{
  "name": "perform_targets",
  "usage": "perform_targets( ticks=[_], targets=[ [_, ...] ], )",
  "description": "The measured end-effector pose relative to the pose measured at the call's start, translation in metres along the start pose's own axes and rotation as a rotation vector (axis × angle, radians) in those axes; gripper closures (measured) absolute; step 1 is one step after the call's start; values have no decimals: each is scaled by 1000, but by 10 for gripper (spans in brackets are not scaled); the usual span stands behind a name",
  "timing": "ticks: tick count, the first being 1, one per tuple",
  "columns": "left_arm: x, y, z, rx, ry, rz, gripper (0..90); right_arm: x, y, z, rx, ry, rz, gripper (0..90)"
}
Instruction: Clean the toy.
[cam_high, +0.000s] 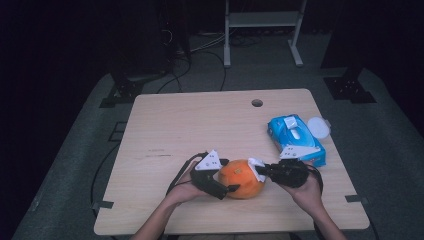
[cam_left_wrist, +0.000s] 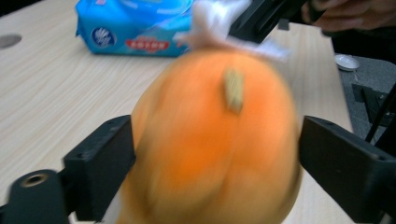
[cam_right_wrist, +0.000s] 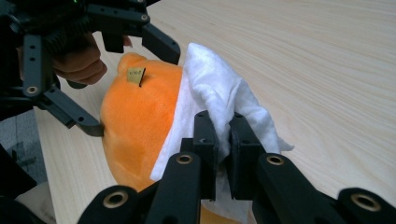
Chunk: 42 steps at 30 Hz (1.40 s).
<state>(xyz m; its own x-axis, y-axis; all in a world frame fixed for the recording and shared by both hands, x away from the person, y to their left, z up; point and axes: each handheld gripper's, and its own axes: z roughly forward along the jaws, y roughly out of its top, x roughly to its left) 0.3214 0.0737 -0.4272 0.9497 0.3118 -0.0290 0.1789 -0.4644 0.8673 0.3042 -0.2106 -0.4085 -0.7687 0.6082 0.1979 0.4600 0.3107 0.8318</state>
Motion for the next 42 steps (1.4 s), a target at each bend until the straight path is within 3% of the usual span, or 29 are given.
perform_targets(
  ticks=[2,5,9,11,14,18,20,22,24,27,31,34,42],
  targets=[
    [0,-3,2,-2,-15,-10,180,0,0,-1,-3,-1,10,827],
    [-3,-2,6,-5,7,-12,261,11,6,1,-1,-11,-29,828],
    [-8,-1,7,-4,30,-4,263,30,14,3,-13,9,-94,826],
    [-6,-2,6,-11,17,-7,227,33,15,4,-12,6,-112,826],
    [1,-6,6,-45,-26,-30,121,22,10,4,-4,11,-85,826],
    [2,-16,18,-36,-17,-29,49,4,3,-1,-16,5,-11,826],
    [-2,-16,21,-33,7,-6,74,5,3,-1,-16,2,-11,826],
    [-3,-11,15,-29,24,0,178,7,4,-2,-17,-5,-16,826],
    [-4,-2,6,-46,25,-8,243,7,6,-5,-37,-1,-10,826],
    [-9,14,-10,-80,6,-17,257,1,5,-7,-51,-2,16,825],
    [-17,19,-9,-11,38,37,267,-3,-6,10,-6,28,59,826],
    [-16,18,-7,-17,50,7,271,5,-2,11,-1,-19,22,830],
    [-26,22,2,-21,101,1,266,30,15,-4,-86,18,-46,829]
  ],
)
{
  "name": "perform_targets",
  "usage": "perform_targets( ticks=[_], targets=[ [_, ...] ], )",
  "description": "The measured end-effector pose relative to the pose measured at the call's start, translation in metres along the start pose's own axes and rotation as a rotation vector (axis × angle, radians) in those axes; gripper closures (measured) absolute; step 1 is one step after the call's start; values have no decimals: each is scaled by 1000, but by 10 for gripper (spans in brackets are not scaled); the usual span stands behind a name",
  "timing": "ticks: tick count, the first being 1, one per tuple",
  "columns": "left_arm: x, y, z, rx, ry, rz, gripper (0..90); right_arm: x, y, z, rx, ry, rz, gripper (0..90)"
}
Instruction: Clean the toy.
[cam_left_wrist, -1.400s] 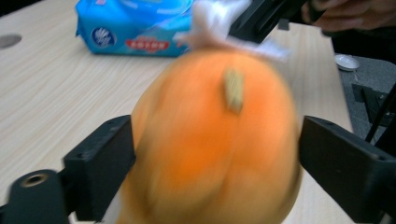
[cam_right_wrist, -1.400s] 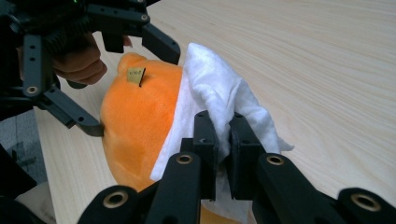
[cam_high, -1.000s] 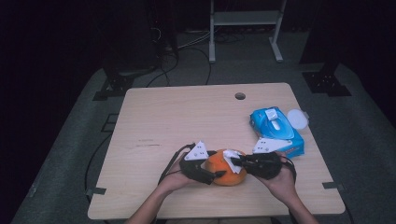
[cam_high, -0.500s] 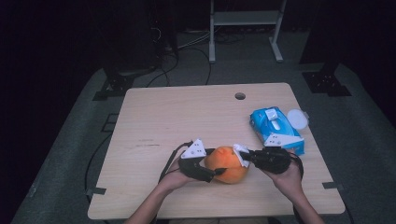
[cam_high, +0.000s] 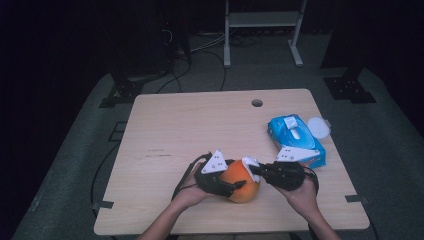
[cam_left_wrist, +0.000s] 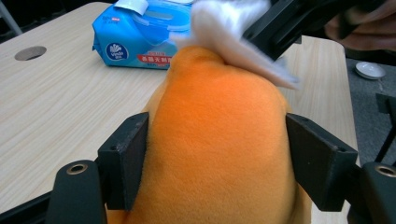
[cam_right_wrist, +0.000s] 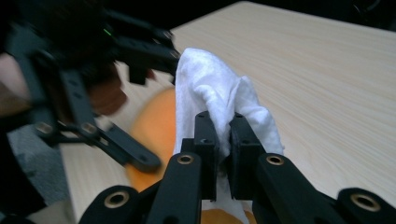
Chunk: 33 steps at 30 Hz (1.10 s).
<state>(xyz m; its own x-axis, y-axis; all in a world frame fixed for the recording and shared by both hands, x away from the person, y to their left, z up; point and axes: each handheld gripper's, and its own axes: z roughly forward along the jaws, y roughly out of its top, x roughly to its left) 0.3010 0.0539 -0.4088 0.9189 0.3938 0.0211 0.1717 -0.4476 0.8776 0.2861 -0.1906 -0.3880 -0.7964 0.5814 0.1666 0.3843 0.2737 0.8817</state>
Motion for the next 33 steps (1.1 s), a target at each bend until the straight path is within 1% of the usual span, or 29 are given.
perform_targets(
  ticks=[1,2,3,4,5,7,8,9,11,13,14,15,16,17,18,19,20,22,23,25,26,28,30,31,32,33],
  targets=[
    [-1,0,1,-1,1,-3,264,2,1,-1,-3,9,-1,828],
    [-3,1,2,4,2,1,256,3,2,0,1,12,-15,828],
    [-4,1,3,8,0,7,247,4,2,1,11,7,-22,827],
    [-4,1,3,10,-6,11,233,2,0,3,18,12,-15,827],
    [-3,1,2,10,-18,17,219,-1,-3,3,23,19,-5,827],
    [1,1,-2,-7,-51,27,188,-5,-7,3,31,30,4,828],
    [4,1,-5,-22,-69,24,171,-5,-8,2,36,32,4,828],
    [8,1,-7,-39,-82,12,150,-6,-9,1,41,33,1,828],
    [18,-2,-12,-64,-86,-20,108,-8,-10,0,48,32,6,828],
    [27,-8,-13,-73,-93,-68,88,-13,-12,-2,51,45,23,828],
    [27,-8,-13,-73,-93,-68,81,-15,-13,-3,49,46,30,828],
    [35,-17,-9,-66,-136,-140,70,-16,-13,-3,49,49,34,828],
    [37,-21,-6,-56,-167,-168,60,-17,-14,-3,50,55,36,827],
    [39,-25,-3,-55,-200,-186,59,-17,-14,-4,50,55,35,826],
    [40,-28,-1,-63,-229,-198,59,-17,-14,-4,53,55,32,826],
    [41,-30,0,-73,-250,-211,59,-18,-14,-4,53,57,31,825],
    [42,-32,1,-79,-265,-215,59,-18,-14,-5,53,58,33,824],
    [42,-36,3,-62,-266,-184,50,-21,-15,-6,51,54,41,824],
    [42,-39,5,-58,-270,-181,50,-23,-15,-6,48,52,50,823],
    [40,-43,8,-73,-268,-187,51,-27,-16,-7,41,51,64,822],
    [38,-42,9,-79,-260,-176,59,-28,-16,-8,39,51,68,822],
    [35,-37,7,-79,-247,-167,133,-27,-15,-9,33,39,65,823],
    [29,-28,3,-94,-212,-141,188,-26,-13,-12,11,20,66,823],
    [26,-23,0,-109,-194,-120,194,-25,-11,-13,-4,9,60,824],
    [25,-19,-4,-126,-183,-110,196,-26,-9,-14,-21,0,59,824],
    [25,-16,-7,-147,-181,-111,196,-27,-8,-16,-36,-7,65,824]
  ],
)
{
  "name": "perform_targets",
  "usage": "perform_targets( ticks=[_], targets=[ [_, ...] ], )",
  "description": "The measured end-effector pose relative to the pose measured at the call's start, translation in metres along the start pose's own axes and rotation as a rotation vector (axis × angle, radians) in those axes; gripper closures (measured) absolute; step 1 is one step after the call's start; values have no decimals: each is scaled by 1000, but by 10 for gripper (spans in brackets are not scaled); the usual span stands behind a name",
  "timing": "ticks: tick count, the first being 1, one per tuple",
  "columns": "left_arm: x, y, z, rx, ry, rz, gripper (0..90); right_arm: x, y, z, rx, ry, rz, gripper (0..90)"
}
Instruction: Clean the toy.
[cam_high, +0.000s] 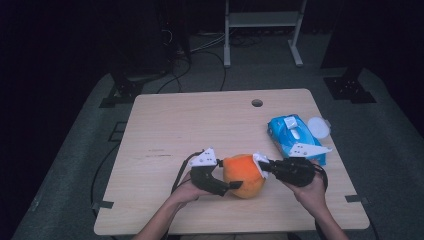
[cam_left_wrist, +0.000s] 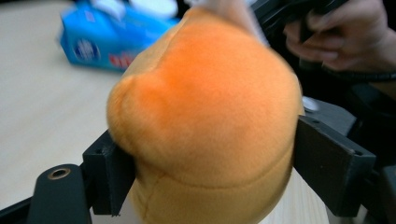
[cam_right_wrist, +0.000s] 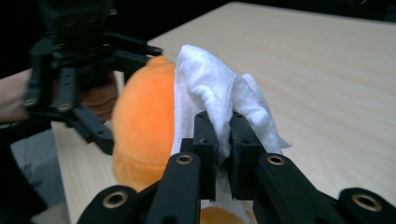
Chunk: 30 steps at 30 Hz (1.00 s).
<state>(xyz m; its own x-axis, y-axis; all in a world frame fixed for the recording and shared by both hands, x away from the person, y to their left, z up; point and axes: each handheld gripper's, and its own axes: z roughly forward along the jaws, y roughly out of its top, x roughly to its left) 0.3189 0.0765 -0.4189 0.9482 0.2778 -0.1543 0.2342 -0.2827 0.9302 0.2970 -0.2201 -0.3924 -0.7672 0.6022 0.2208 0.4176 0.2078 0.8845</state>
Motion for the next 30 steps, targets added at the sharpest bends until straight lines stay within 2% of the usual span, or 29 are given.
perform_targets(
  ticks=[2,3,4,5,7,8,9,11,13,14,16,19,21,24,26,30],
  targets=[
    [1,0,-4,-18,-15,-4,203,-3,0,0,-15,-14,13,823],
    [1,0,-4,-18,-15,-4,203,-6,-2,2,-5,-18,22,822],
    [4,-6,-5,-5,-49,-15,204,-9,-6,6,16,-26,27,822],
    [5,-9,-3,0,-64,-6,209,-11,-11,10,43,-30,32,822],
    [5,-11,-1,13,-23,23,201,-15,-17,14,47,-2,73,822],
    [5,-11,-1,13,-23,23,188,-15,-16,13,47,3,70,821],
    [5,-11,3,28,28,29,145,-14,-14,13,48,2,60,818],
    [4,-13,9,56,62,46,88,-12,-13,14,48,15,58,814],
    [0,-16,13,75,101,95,84,-11,-13,16,51,12,48,815],
    [-2,-16,13,80,115,108,131,-9,-12,16,52,8,45,816],
    [-2,-14,11,85,140,103,210,-6,-10,15,53,2,31,822],
    [3,-16,11,56,146,40,226,3,-7,14,38,38,16,822],
    [5,-17,11,49,146,17,225,15,-3,17,46,62,-31,821],
    [5,-18,10,56,158,7,216,31,0,24,73,50,-109,818],
    [6,-18,10,52,157,-6,216,31,1,25,73,37,-126,820],
    [5,-18,11,57,117,4,204,14,-3,20,66,-4,-85,823]
  ],
)
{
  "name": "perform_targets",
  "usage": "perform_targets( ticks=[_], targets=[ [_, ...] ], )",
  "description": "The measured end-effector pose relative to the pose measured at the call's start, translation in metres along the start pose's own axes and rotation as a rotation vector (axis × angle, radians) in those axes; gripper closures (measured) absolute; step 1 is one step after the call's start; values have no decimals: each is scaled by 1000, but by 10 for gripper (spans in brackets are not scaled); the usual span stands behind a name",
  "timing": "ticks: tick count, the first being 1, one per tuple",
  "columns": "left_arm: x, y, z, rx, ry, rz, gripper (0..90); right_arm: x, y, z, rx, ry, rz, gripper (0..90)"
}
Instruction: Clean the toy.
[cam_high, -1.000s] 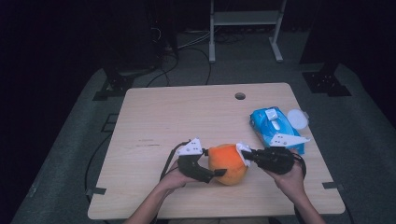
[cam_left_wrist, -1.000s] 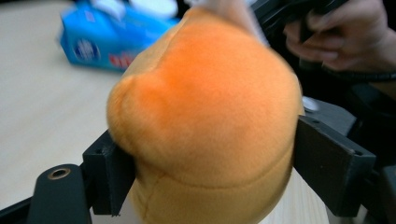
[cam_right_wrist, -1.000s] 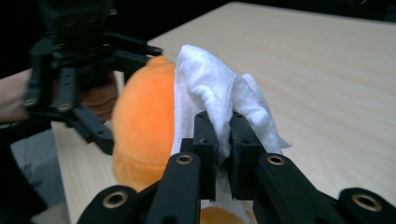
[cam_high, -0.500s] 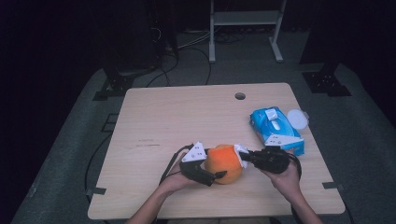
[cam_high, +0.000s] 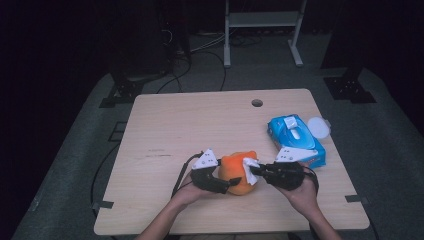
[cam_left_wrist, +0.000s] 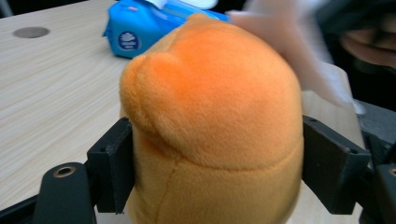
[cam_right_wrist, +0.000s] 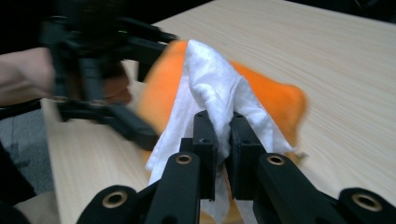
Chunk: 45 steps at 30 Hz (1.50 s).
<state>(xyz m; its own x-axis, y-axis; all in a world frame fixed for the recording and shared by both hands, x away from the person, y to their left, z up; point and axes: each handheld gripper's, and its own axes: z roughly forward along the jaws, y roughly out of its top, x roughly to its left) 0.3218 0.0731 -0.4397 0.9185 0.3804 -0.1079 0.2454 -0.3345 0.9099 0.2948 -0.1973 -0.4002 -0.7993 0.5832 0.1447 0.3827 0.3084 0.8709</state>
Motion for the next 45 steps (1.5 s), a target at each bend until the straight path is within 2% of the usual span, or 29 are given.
perform_targets(
  ticks=[2,4,6,8,11,14,17,19,20,21,23,24,26,28,29,30,33,34,35,36,37,43,45],
  targets=[
    [-1,0,0,-2,-15,1,202,-8,-6,-2,2,-8,33,822],
    [-1,0,0,-4,-17,-2,202,-10,-7,-4,8,-28,32,822],
    [-2,0,1,-4,10,-4,208,-9,-6,-4,7,-34,34,822],
    [-2,1,2,-3,37,-17,210,-3,-3,-3,0,-18,37,821],
    [-3,0,4,-10,46,-38,204,14,4,1,1,20,-22,821],
    [-5,0,3,2,45,-30,198,22,6,6,18,17,-75,822],
    [-6,2,2,14,32,-18,203,11,4,3,7,25,-35,826],
    [-7,2,1,15,-36,1,202,0,0,-1,-1,8,2,825],
    [-7,2,0,17,-60,14,203,-5,-3,-3,0,-22,12,825],
    [-8,1,0,24,-57,23,212,-10,-5,-6,1,-46,21,825],
    [-10,-1,4,38,-28,29,232,-21,-9,-11,-10,-37,76,824],
    [-11,-2,6,43,-19,39,233,-23,-10,-12,-9,-34,82,824],
    [-13,-1,9,49,4,36,232,-19,-10,-12,-4,-28,71,824],
    [-13,0,9,39,22,9,176,-12,-8,-10,6,-28,38,825],
    [-13,0,9,39,22,9,143,-12,-8,-10,6,-28,38,825],
    [-12,1,9,30,32,-11,114,-6,-6,-8,11,-1,20,825],
    [-10,-1,9,31,33,8,114,1,-5,-5,23,6,-10,824],
    [-10,-1,8,35,32,20,162,2,-4,-4,28,5,-11,824],
    [-10,-1,8,35,32,20,214,1,-4,-5,29,7,-13,824],
    [-11,-1,6,40,41,46,252,-2,-4,-6,29,9,-7,824],
    [-11,-1,6,39,42,43,269,-4,-4,-7,24,8,-3,824],
    [-13,-1,7,50,22,60,282,-17,-8,-10,22,-30,30,824],
    [-12,-1,6,42,-16,43,262,-21,-9,-11,24,-34,44,824]
  ],
)
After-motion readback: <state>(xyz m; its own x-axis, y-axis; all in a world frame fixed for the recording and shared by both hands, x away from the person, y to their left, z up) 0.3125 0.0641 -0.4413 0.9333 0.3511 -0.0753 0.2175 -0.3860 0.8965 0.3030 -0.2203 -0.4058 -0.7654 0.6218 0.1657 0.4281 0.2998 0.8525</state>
